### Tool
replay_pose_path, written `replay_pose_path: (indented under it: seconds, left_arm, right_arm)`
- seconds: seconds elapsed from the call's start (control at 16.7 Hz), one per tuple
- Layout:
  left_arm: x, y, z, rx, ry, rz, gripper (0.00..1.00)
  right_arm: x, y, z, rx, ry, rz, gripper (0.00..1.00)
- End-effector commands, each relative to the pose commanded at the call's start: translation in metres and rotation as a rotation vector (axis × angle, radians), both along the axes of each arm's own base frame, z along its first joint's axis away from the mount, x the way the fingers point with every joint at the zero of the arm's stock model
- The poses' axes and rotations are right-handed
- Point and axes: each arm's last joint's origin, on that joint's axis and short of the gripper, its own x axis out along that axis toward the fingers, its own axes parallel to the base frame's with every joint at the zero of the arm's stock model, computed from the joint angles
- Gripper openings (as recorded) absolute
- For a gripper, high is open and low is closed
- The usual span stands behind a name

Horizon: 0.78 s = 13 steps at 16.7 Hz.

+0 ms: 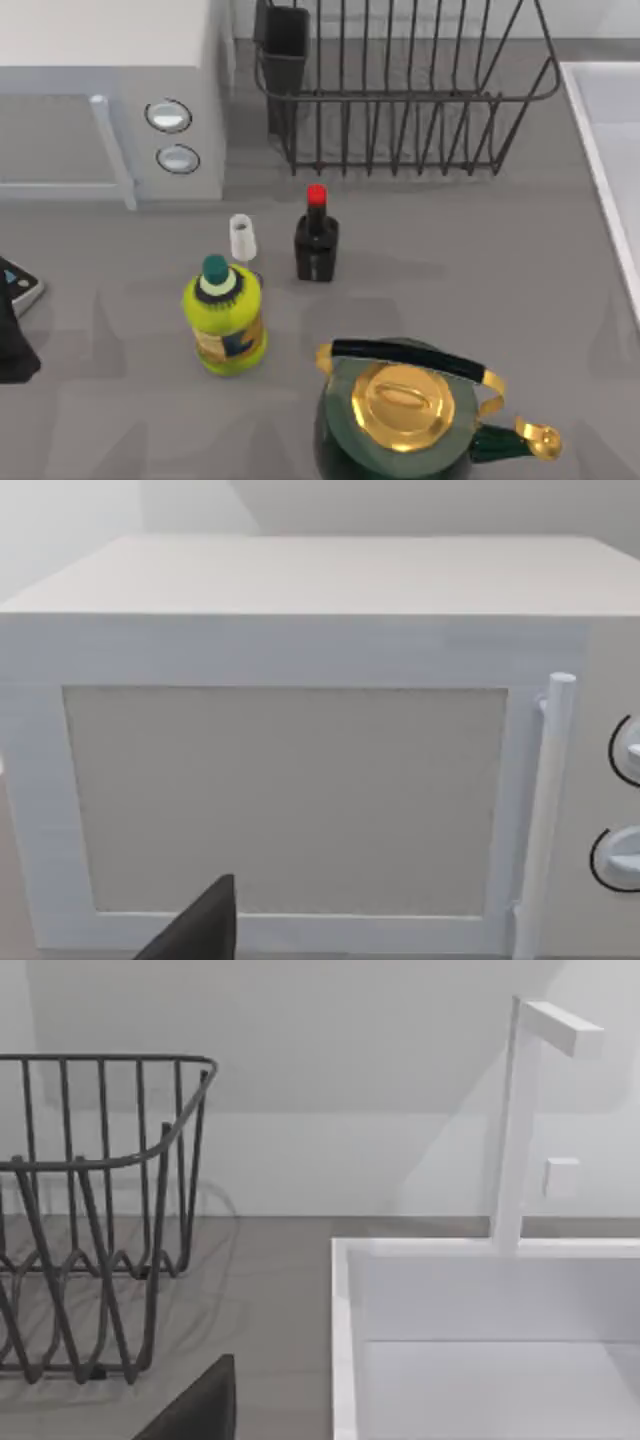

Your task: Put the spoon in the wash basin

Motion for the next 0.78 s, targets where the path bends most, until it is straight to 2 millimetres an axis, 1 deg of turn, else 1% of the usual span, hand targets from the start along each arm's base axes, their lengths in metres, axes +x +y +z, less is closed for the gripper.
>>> replay_pose_path:
  seconds: [0.18, 0.36, 0.6, 0.78]
  left_arm:
    - [0.0, 0.0, 0.0, 0.0, 0.0, 0.0, 1.0]
    - [0.0, 0.0, 0.0, 0.0, 0.0, 0.0, 1.0]
    - [0.0, 0.0, 0.0, 0.0, 0.0, 0.0, 1.0]
    - [0.0, 0.0, 0.0, 0.0, 0.0, 0.0, 1.0]
  right_arm:
    - [0.0, -0.001, 0.002, 0.004, 0.014, -0.005, 1.0]
    - [0.002, -0.004, 0.012, 0.034, 0.121, -0.044, 1.0]
    - [0.014, -0.015, 0.03, 0.12, 0.408, -0.147, 1.0]
    - [0.033, -0.028, 0.042, 0.22, 0.687, -0.254, 1.0]
